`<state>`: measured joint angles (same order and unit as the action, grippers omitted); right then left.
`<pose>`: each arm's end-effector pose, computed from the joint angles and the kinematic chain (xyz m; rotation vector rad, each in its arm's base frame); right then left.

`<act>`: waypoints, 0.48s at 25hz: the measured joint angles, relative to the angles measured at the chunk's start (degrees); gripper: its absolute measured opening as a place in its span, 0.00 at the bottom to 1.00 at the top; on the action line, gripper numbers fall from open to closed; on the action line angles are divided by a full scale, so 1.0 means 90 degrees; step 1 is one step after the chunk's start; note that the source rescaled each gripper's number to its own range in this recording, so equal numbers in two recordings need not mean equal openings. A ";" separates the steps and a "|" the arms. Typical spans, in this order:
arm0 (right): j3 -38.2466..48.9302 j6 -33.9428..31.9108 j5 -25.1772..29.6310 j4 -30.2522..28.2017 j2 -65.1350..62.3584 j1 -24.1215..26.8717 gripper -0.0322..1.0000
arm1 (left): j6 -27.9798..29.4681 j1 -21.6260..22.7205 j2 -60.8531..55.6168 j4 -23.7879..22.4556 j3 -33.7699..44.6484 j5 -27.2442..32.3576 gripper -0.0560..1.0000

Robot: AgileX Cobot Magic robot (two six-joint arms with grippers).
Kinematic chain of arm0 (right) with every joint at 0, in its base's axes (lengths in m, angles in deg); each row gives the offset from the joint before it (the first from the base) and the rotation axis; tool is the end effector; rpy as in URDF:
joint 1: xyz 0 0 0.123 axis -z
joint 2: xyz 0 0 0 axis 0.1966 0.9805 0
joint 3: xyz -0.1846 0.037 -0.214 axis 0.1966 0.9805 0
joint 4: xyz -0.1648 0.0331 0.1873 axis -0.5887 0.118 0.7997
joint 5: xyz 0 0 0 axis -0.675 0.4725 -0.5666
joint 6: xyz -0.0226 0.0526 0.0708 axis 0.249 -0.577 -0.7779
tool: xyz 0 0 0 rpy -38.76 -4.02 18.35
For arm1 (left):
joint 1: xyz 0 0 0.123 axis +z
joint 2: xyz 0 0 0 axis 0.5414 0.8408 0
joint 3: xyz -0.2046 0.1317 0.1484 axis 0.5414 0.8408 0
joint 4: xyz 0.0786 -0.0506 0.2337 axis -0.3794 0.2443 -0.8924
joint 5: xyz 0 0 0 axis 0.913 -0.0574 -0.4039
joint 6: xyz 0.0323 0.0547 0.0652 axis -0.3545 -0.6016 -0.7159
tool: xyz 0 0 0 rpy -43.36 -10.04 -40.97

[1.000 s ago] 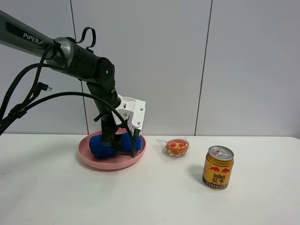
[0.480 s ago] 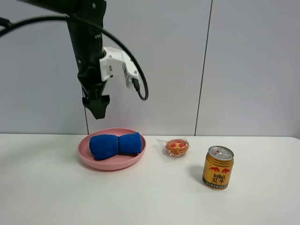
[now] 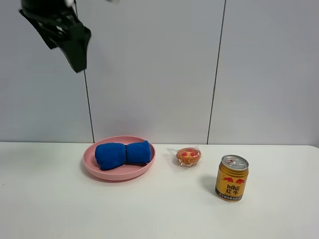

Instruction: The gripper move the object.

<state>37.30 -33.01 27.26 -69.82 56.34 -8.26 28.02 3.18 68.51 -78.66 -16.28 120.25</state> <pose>-0.0039 0.0015 0.2752 0.0718 2.0443 -0.0046 0.3052 -0.1478 0.3986 0.9356 2.3655 0.2362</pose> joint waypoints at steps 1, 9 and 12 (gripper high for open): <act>0.0000 0.0000 0.0000 0.0000 0.0000 0.0000 1.00 | 0.0097 0.0046 -0.0326 0.0058 0.0223 0.0000 0.99; 0.0000 0.0000 0.0000 0.0000 0.0000 0.0000 1.00 | 0.1411 0.0364 -0.3244 0.0241 0.2804 0.0022 0.97; 0.0000 0.0000 0.0000 0.0000 0.0000 0.0000 1.00 | 0.1857 0.0366 -0.4597 0.0254 0.3764 0.0028 0.97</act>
<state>37.30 -33.01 27.26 -69.82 56.34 -8.26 44.73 6.47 27.13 -76.37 17.60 120.51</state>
